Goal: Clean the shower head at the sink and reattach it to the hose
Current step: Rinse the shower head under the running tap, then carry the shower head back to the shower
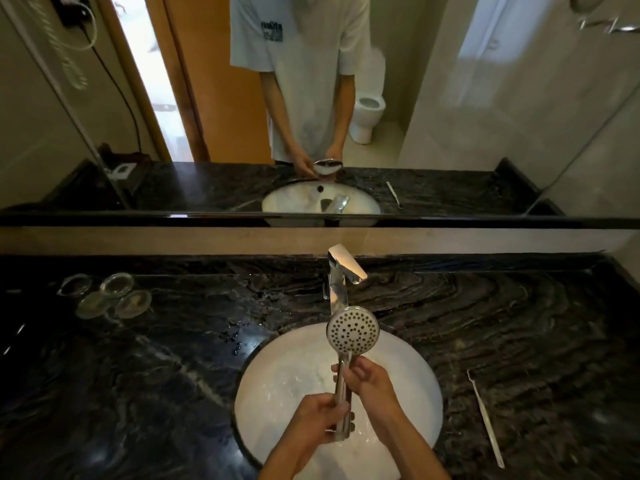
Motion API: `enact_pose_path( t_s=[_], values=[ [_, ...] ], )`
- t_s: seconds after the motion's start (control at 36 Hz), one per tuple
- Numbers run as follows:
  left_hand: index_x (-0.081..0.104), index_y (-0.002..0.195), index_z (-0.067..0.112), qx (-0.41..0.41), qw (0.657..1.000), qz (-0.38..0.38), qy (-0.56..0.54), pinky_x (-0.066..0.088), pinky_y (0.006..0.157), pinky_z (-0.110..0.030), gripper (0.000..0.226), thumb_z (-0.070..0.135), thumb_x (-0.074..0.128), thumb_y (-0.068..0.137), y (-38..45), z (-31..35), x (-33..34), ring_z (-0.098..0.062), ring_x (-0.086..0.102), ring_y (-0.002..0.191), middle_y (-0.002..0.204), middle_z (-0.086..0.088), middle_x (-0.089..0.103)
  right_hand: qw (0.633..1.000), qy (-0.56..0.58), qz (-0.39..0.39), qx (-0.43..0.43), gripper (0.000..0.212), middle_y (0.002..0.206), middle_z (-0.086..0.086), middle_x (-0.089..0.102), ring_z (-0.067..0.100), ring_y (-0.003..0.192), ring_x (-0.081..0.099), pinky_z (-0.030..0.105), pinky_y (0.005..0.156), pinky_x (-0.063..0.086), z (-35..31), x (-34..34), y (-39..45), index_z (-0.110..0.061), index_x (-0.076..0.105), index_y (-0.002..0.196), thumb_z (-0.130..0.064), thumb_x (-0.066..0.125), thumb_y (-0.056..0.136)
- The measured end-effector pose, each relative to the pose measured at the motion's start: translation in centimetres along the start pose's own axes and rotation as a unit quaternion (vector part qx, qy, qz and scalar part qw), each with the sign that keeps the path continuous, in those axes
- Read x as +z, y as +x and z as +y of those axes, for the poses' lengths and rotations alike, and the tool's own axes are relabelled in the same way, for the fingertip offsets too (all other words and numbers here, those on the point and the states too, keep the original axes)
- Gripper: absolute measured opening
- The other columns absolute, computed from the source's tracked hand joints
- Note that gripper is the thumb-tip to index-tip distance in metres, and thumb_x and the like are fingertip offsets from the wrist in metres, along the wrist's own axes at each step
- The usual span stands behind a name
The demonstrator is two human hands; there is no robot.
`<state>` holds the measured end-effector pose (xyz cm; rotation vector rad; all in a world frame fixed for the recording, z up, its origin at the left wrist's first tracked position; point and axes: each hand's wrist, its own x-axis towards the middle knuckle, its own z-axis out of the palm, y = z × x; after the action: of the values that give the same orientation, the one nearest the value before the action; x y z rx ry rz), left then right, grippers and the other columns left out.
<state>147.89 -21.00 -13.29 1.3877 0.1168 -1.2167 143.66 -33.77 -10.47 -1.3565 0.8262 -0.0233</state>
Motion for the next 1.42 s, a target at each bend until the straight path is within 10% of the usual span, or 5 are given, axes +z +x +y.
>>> enact_pose_path(
  t_s=[0.97, 1.42],
  values=[
    [0.072, 0.097, 0.006, 0.273, 0.936, -0.064, 0.212, 0.058, 0.087, -0.054, 0.011, 0.012, 0.063, 0.094, -6.5, 13.8, 9.6, -0.032, 0.073, 0.091, 0.094, -0.013, 0.075, 0.971, 0.009, 0.032, -0.237, 0.027, 0.106, 0.004, 0.076, 0.021, 0.103, 0.071, 0.045, 0.092, 0.058, -14.8, -7.0, -9.2, -0.016, 0.07, 0.113, 0.0, 0.06, 0.094],
    [0.075, 0.095, 0.012, 0.283, 0.9, -0.152, 0.294, 0.059, 0.069, -0.031, 0.011, 0.016, 0.065, 0.092, -10.4, 12.1, 21.2, -0.018, 0.071, 0.074, 0.08, -0.005, 0.073, 0.942, 0.066, 0.157, -0.288, 0.023, 0.1, 0.01, 0.076, 0.022, 0.098, 0.073, 0.041, 0.091, 0.059, -13.6, -17.1, -17.6, -0.009, 0.072, 0.109, 0.002, 0.063, 0.091]
  ],
)
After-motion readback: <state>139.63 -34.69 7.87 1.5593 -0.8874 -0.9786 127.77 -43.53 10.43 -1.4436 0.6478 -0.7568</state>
